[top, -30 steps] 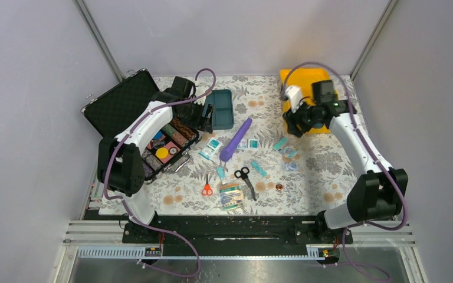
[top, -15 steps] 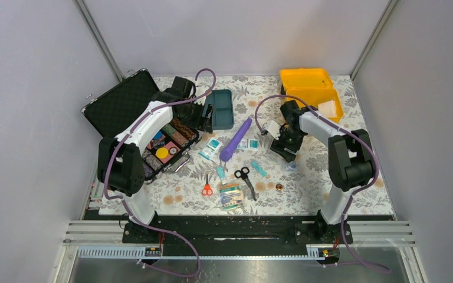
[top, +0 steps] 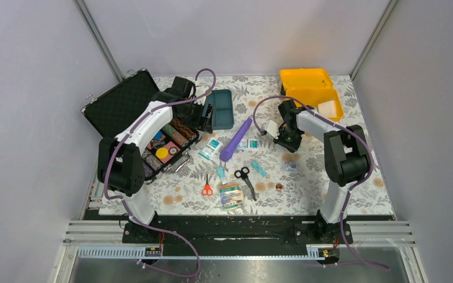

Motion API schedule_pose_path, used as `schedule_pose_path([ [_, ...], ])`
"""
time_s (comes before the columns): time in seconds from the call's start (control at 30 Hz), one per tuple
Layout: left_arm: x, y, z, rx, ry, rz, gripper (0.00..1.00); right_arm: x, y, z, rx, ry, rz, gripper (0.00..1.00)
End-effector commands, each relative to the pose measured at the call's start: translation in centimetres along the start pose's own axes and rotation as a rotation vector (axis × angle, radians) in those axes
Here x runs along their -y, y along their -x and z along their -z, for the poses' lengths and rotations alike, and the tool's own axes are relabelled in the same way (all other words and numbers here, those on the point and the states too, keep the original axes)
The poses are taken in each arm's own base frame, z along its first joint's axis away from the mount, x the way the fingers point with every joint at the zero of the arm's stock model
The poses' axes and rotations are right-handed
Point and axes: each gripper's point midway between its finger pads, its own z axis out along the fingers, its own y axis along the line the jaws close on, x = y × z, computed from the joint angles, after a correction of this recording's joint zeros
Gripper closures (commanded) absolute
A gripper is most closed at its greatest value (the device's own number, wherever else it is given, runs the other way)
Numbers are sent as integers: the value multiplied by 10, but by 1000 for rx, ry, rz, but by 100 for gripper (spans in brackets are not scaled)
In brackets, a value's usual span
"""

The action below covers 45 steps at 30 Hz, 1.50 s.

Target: Organize the medicine kit

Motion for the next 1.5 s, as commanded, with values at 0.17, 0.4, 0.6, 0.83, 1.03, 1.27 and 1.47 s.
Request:
schedule_pose_path([
  [0.17,2,10,1,30,-3,-12,27,-17,39,88,254,-14,-7,100],
  [0.4,1,15,-4,30,-8,-11,27,-13,72,186,479,-108,-91,100],
  [0.6,3,22,-3,41,-17,-16,27,37,82,224,549,-254,-171,100],
  [0.83,3,15,1,36,-7,-13,27,120,64,225,514,-396,-243,100],
  [1.03,1,16,6,48,14,-24,27,155,39,179,394,-401,-243,100],
  [1.27,2,20,14,68,24,-44,27,181,15,116,239,-448,-243,100],
  [1.47,0,13,11,51,26,-43,27,181,3,88,169,-433,-282,80],
])
